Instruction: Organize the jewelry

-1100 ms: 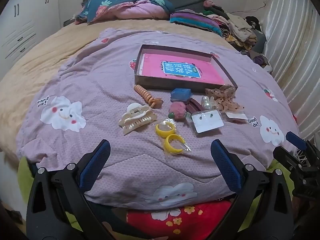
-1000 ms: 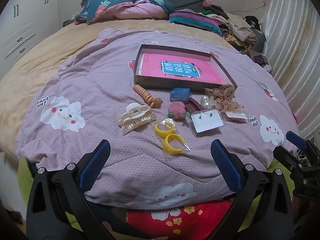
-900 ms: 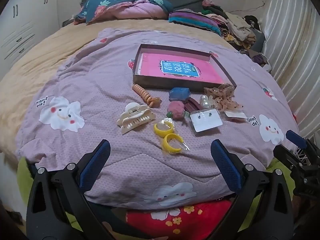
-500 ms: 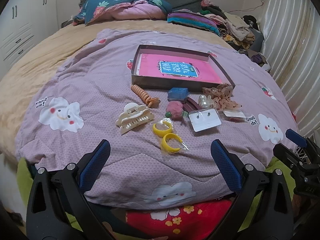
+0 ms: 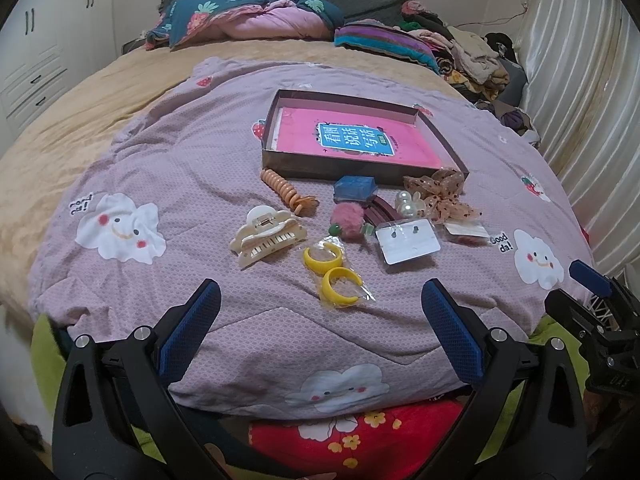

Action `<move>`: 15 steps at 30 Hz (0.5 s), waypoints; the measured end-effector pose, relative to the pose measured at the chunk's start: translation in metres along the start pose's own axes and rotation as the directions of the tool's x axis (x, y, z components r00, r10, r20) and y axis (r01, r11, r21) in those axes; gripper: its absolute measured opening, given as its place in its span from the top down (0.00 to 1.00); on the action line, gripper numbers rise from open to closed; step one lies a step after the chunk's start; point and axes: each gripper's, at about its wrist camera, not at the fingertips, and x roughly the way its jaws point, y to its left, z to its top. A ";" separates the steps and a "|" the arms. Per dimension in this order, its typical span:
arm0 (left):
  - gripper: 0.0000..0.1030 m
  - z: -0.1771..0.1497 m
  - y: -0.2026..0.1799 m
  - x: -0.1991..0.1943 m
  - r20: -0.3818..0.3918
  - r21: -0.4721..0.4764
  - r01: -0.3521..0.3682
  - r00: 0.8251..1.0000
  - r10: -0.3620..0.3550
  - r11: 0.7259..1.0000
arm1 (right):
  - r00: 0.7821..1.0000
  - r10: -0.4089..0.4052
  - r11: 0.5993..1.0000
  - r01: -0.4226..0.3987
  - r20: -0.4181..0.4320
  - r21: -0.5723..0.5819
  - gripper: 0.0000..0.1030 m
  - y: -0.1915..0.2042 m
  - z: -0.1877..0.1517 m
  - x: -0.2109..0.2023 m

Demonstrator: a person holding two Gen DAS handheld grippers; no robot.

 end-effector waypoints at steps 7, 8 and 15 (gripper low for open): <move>0.09 0.000 0.000 0.000 0.000 0.000 0.000 1.000 0.000 1.000 | 1.000 0.001 1.000 -0.001 0.002 -0.001 0.04 0.000 0.000 0.000; 0.09 0.000 0.000 0.000 0.000 -0.001 0.001 1.000 -0.001 1.000 | 1.000 0.002 1.000 -0.002 0.002 -0.001 0.04 0.000 0.000 0.000; 0.09 0.000 -0.001 0.000 0.000 0.000 0.001 1.000 -0.001 1.000 | 1.000 0.001 1.000 -0.001 -0.001 0.000 0.04 0.000 0.000 0.000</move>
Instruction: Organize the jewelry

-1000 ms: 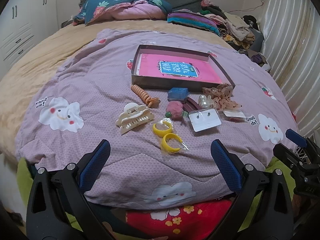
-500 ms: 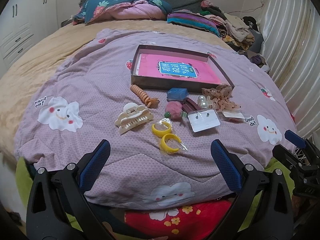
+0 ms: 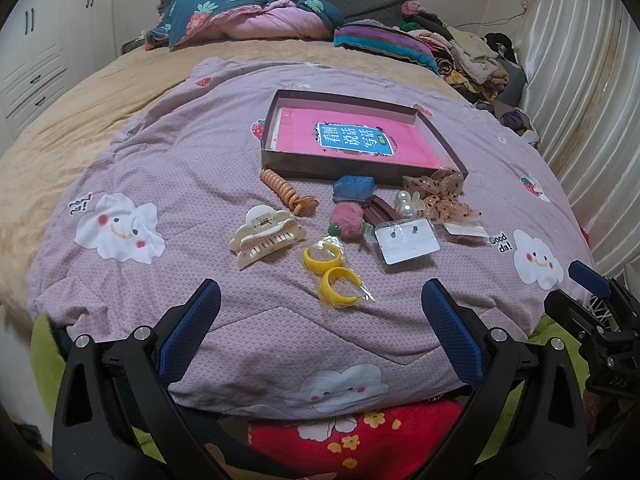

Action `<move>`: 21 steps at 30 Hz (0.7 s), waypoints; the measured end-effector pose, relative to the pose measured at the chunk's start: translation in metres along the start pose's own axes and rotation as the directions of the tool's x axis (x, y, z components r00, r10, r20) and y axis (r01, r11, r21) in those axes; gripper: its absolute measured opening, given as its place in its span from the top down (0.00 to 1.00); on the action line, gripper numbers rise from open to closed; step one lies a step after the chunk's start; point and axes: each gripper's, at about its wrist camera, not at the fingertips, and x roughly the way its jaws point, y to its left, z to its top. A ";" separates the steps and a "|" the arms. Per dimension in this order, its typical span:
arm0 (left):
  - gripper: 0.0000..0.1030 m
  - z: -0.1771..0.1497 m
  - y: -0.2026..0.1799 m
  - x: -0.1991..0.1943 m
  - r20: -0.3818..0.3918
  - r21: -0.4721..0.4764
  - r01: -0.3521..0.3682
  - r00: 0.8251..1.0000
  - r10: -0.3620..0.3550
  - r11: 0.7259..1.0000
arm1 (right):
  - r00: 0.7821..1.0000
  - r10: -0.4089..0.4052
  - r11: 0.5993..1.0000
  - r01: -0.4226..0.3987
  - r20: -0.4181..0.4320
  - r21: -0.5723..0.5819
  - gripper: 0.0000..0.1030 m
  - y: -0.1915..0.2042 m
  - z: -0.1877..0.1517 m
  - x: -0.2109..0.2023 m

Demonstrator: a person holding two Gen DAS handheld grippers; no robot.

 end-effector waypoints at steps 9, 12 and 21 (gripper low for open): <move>0.09 0.000 0.000 0.000 0.000 0.000 0.000 1.000 0.000 1.000 | 1.000 0.002 1.000 -0.002 -0.006 0.000 0.04 0.002 -0.001 0.002; 0.09 0.000 0.000 0.000 0.000 0.000 0.001 1.000 -0.001 1.000 | 1.000 0.004 1.000 -0.004 -0.015 0.002 0.04 0.000 -0.001 0.004; 0.09 0.000 -0.004 0.002 0.001 -0.003 0.000 1.000 0.000 1.000 | 1.000 0.005 1.000 -0.005 -0.020 0.001 0.04 -0.001 0.000 0.006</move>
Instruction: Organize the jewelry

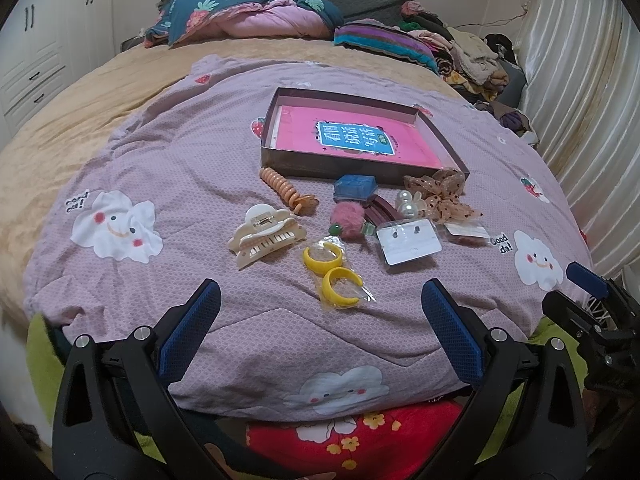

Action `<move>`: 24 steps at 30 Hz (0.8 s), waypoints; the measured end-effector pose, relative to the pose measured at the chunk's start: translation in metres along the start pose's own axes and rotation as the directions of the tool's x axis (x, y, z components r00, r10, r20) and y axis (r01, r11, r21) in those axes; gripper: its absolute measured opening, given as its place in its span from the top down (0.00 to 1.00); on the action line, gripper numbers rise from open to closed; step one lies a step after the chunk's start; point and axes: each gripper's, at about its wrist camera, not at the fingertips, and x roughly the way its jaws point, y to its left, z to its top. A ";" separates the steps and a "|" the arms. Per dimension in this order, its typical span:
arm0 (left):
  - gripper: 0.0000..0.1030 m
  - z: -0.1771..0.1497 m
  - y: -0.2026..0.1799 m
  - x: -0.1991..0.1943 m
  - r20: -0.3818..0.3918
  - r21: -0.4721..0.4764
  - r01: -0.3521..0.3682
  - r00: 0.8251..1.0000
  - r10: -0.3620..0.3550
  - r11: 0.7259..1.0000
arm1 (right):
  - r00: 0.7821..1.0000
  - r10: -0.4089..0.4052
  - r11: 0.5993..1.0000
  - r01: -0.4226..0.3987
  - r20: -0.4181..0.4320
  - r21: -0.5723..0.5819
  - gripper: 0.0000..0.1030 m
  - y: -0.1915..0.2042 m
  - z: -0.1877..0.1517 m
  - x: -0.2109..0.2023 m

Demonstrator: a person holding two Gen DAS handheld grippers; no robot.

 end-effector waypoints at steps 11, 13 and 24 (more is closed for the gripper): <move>0.09 0.005 0.033 0.007 0.004 -0.088 -0.027 1.000 0.028 0.996 | 1.000 0.012 0.999 -0.013 -0.029 -0.042 0.04 0.003 0.021 0.018; 0.09 0.006 0.044 0.007 0.008 -0.103 -0.040 0.999 0.041 0.994 | 0.999 0.029 0.999 -0.030 -0.038 -0.043 0.04 0.004 0.027 0.023; 0.09 0.021 0.081 0.028 -0.024 -0.127 -0.084 0.996 0.082 0.988 | 0.994 0.093 0.994 -0.096 -0.065 -0.057 0.04 0.007 0.061 0.051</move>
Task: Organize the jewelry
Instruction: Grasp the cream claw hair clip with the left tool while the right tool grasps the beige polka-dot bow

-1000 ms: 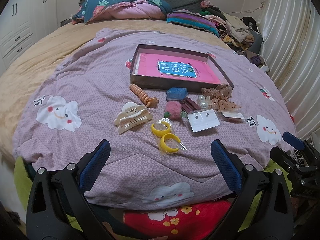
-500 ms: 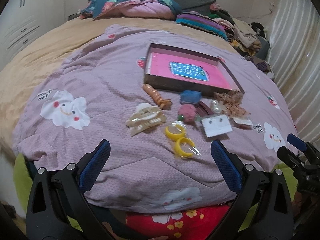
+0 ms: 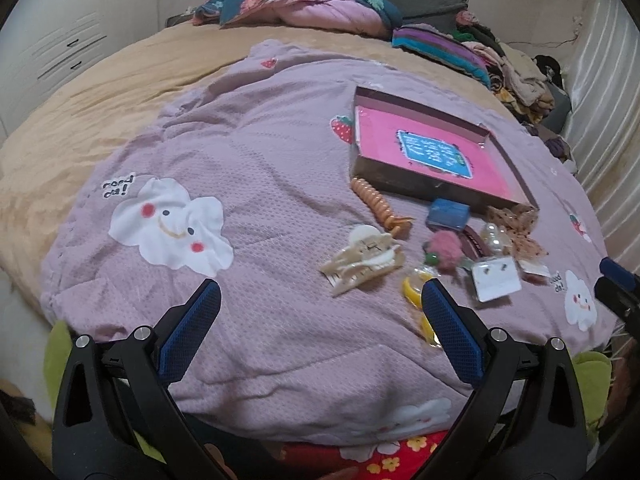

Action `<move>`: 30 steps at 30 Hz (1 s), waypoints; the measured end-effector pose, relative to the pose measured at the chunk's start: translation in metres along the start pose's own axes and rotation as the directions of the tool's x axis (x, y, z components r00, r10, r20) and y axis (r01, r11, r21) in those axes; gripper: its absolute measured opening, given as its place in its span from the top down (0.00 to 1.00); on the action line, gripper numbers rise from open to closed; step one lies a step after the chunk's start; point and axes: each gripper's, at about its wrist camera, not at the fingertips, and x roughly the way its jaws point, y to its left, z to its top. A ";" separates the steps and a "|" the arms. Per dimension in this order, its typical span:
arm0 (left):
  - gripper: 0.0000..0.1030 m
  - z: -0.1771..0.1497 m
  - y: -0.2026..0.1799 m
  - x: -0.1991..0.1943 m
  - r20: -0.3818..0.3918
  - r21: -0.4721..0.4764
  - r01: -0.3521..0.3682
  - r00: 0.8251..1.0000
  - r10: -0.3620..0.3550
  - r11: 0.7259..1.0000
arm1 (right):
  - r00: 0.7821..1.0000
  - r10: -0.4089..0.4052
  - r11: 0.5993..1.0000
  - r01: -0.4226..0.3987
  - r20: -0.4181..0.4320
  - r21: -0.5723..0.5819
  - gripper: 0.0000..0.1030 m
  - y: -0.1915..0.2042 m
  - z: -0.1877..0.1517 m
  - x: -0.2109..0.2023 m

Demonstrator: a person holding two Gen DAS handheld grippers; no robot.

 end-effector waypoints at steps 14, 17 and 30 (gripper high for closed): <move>0.09 0.013 -0.008 0.074 -0.147 0.175 0.165 0.979 -0.140 0.971 | 0.998 -0.033 0.998 0.036 -0.060 0.044 0.04 -0.044 0.023 0.046; 0.09 0.016 -0.011 0.085 -0.155 0.201 0.171 0.978 -0.141 0.965 | 0.994 -0.054 0.997 0.059 -0.090 0.058 0.04 -0.057 0.026 0.063; 0.62 0.020 -0.018 0.098 -0.184 0.227 0.212 0.968 -0.172 0.950 | 0.981 -0.066 0.994 0.081 -0.180 0.075 0.06 -0.082 0.032 0.132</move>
